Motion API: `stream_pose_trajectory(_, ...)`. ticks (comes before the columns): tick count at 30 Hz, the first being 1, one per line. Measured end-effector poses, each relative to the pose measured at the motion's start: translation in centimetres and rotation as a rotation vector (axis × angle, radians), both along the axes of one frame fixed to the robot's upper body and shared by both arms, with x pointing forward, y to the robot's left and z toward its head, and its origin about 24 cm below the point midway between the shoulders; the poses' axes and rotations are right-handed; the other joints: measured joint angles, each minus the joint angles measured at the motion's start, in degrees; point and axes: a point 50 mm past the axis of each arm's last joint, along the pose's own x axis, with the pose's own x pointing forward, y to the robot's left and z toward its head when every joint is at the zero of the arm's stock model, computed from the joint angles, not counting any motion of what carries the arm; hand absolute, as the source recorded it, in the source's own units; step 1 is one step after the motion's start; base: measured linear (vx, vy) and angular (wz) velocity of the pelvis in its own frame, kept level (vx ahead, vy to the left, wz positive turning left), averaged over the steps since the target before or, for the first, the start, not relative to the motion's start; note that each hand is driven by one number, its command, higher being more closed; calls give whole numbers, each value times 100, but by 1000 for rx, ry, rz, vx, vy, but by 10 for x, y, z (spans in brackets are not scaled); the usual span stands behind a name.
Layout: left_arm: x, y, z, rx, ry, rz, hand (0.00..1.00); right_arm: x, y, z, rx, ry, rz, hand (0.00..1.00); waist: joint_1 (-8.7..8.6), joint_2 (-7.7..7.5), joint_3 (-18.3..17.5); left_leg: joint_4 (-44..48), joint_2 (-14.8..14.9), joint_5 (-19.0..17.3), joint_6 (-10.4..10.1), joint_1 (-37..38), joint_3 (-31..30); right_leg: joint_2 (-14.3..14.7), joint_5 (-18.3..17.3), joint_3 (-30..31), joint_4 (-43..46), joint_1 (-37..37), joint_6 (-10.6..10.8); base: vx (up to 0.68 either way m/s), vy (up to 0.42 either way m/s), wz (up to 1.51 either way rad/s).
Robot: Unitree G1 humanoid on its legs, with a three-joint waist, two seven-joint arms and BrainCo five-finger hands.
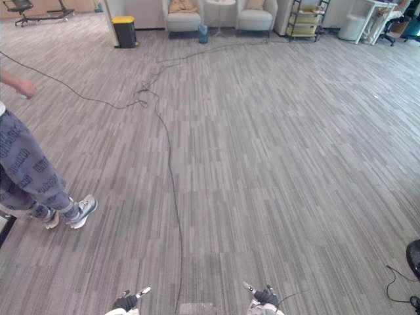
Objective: Pick up cushions and gather them together orderly.
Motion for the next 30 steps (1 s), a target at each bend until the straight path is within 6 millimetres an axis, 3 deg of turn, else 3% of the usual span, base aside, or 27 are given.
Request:
stream_pose_trajectory(7,-2,3,-3,-14,24,11,0,1,-1,-4,-8,58,62,0,-17,-17,151,-2,-54,24,38,16,-27,-47,1,-36,-14,33,-2,-1,5,1)
stream_pose_trajectory(30,8,2,-2,-32,9,-47,0,-2,-6,-6,49,55,-19,0,-99,18,454,-11,-65,30,48,7,-14,-54,21,-77,-135,90,-24,-1,2,1)
